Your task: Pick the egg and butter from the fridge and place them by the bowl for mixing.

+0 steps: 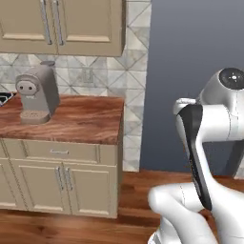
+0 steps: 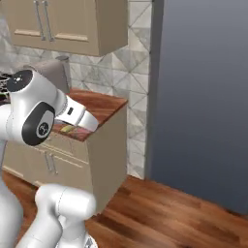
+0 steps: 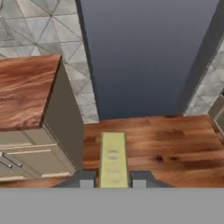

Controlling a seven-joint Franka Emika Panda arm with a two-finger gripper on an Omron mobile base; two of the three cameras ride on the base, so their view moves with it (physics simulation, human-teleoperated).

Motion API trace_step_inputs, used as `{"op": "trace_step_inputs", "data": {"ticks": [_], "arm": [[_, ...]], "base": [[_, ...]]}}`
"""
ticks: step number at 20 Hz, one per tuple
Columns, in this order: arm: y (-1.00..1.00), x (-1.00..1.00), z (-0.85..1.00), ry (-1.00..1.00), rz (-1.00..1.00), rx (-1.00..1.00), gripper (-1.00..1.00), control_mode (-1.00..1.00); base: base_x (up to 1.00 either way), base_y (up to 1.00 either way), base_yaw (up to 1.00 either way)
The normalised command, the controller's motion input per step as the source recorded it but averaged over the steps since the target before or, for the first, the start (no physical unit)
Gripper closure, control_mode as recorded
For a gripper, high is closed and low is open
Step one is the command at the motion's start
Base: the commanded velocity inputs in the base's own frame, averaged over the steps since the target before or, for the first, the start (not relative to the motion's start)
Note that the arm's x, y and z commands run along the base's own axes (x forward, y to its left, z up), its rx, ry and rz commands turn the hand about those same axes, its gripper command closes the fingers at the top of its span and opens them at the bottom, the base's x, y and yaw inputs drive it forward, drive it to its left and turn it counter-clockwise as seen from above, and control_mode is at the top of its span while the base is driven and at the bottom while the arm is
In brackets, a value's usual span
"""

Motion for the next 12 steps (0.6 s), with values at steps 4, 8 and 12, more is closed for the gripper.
{"op": "trace_step_inputs", "data": {"ticks": [4,8,12], "arm": [[0.00,0.00,0.00,0.00,0.00,0.00,1.00,1.00],[0.00,0.00,0.00,0.00,0.00,0.00,1.00,1.00],[0.00,0.00,0.00,0.00,0.00,0.00,1.00,1.00]], "base": [[0.00,0.03,1.00],[0.00,0.04,0.99],[0.11,0.06,0.62]]}}
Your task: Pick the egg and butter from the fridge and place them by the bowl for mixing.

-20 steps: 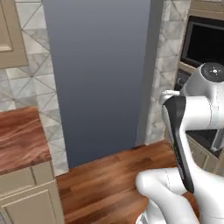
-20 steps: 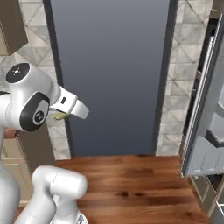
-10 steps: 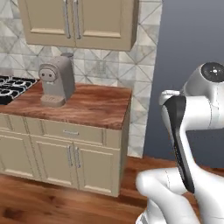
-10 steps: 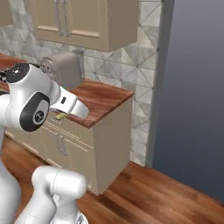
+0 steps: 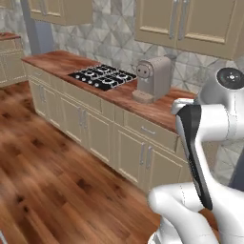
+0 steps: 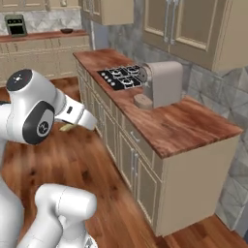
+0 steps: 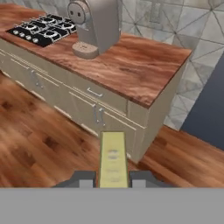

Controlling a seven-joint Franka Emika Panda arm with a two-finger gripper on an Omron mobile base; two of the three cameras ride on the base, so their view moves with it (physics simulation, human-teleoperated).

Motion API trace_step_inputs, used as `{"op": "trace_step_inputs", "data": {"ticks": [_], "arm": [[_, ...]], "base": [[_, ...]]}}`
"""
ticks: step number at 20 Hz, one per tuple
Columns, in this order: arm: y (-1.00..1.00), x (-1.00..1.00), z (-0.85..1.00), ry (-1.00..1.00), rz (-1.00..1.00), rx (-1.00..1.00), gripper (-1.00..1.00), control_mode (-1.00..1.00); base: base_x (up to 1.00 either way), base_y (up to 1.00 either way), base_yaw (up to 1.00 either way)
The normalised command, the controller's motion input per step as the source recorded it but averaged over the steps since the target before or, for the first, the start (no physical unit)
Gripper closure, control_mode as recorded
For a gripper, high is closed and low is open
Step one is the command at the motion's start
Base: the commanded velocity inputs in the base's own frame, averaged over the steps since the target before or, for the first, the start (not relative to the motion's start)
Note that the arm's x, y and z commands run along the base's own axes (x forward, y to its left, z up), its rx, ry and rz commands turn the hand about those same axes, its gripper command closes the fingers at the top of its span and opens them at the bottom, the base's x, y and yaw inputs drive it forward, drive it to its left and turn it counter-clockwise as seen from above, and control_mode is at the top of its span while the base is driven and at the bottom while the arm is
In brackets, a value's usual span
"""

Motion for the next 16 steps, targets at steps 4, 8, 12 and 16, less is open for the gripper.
{"op": "trace_step_inputs", "data": {"ticks": [4,8,12,16], "arm": [[0.00,0.00,0.00,0.00,0.00,0.00,1.00,1.00],[0.00,0.00,0.00,0.00,0.00,0.00,1.00,1.00],[0.00,0.00,0.00,0.00,0.00,0.00,1.00,1.00],[0.00,0.00,0.00,0.00,0.00,0.00,1.00,1.00]], "base": [[0.22,0.05,0.73],[0.35,0.10,0.53],[0.63,0.08,0.32],[0.74,0.10,0.22]]}}
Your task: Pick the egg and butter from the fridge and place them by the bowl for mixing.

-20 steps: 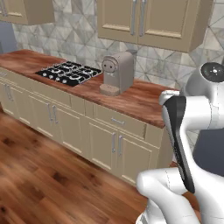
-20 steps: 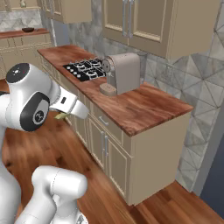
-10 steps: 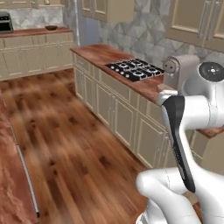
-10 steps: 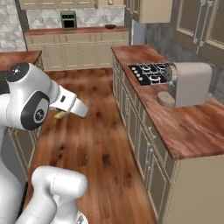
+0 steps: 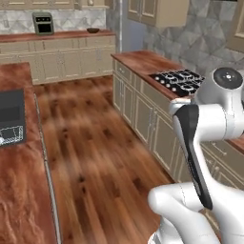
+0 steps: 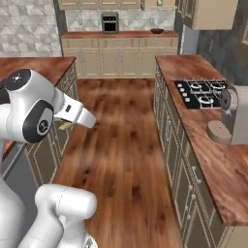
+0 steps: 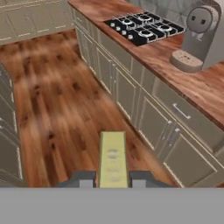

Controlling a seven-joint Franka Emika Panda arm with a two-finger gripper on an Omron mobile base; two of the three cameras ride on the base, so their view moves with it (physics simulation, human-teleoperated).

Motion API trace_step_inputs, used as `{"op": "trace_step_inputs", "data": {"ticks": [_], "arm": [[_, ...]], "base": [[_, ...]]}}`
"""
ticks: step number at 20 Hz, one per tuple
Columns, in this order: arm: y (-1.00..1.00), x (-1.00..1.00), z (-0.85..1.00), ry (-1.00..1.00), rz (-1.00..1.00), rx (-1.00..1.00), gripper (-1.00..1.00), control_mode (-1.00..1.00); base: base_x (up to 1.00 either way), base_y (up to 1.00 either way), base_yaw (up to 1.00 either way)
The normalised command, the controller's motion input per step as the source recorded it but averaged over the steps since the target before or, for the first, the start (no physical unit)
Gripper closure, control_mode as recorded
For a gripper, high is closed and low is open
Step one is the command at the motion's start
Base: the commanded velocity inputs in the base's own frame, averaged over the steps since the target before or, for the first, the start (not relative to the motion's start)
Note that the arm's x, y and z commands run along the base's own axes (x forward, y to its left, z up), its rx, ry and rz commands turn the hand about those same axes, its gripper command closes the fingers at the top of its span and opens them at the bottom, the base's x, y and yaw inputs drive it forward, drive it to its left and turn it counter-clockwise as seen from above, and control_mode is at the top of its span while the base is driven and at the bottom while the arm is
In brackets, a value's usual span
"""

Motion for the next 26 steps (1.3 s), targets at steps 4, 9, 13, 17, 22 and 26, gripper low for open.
{"op": "trace_step_inputs", "data": {"ticks": [4,9,13,17,22,26], "arm": [[0.00,0.00,0.00,0.00,0.00,0.00,1.00,1.00],[0.00,0.00,0.00,0.00,0.00,0.00,1.00,1.00],[0.00,0.00,0.00,0.00,0.00,0.00,1.00,1.00],[0.00,0.00,0.00,0.00,0.00,0.00,1.00,1.00],[0.00,0.00,0.00,0.00,0.00,0.00,1.00,1.00],[0.00,0.00,0.00,0.00,0.00,0.00,1.00,1.00]], "base": [[0.74,0.14,0.20],[0.73,0.19,0.18],[0.68,0.19,0.20],[0.69,0.15,0.23],[0.81,0.09,0.07],[0.83,0.08,0.00]]}}
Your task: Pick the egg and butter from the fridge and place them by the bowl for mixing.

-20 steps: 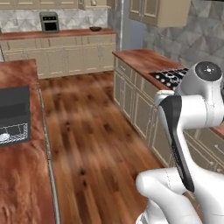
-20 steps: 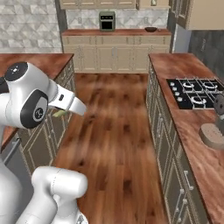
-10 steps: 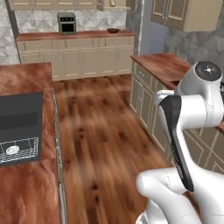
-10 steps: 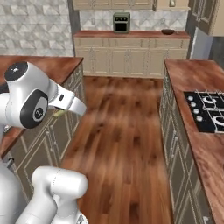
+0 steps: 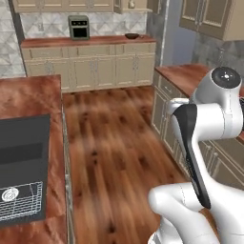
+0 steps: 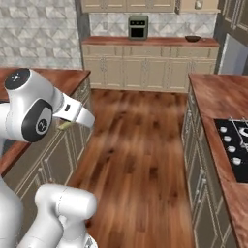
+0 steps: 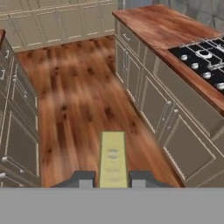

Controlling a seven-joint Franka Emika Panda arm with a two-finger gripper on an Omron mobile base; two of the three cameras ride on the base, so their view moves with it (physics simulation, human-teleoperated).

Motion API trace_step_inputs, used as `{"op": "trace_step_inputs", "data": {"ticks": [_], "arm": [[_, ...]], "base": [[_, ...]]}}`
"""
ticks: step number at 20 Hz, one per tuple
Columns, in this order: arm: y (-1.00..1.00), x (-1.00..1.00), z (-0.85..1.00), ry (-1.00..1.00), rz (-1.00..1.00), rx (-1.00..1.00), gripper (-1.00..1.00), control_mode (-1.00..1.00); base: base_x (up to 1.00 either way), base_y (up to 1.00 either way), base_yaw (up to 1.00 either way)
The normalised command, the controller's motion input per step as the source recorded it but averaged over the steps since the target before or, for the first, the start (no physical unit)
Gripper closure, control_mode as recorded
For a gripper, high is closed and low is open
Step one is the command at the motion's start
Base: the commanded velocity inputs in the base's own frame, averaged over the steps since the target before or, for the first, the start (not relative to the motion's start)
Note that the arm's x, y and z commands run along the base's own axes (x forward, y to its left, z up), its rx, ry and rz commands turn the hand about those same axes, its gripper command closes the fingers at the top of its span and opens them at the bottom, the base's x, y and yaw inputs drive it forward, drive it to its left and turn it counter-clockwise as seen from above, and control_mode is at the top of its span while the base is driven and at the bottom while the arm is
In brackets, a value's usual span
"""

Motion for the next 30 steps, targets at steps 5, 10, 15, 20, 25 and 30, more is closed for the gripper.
{"op": "trace_step_inputs", "data": {"ticks": [5,10,15,20,25,30], "arm": [[0.00,0.00,0.00,0.00,0.00,0.00,1.00,1.00],[0.00,0.00,0.00,0.00,0.00,0.00,1.00,1.00],[0.00,0.00,0.00,0.00,0.00,0.00,1.00,1.00],[0.00,0.00,0.00,0.00,0.00,0.00,1.00,1.00],[0.00,0.00,0.00,0.00,0.00,0.00,1.00,1.00],[0.00,0.00,0.00,0.00,0.00,0.00,1.00,1.00]], "base": [[0.84,0.09,0.00],[0.84,0.08,0.00],[0.83,0.01,0.00],[0.81,0.00,0.00],[0.83,-0.03,0.00],[0.82,-0.05,0.00]]}}
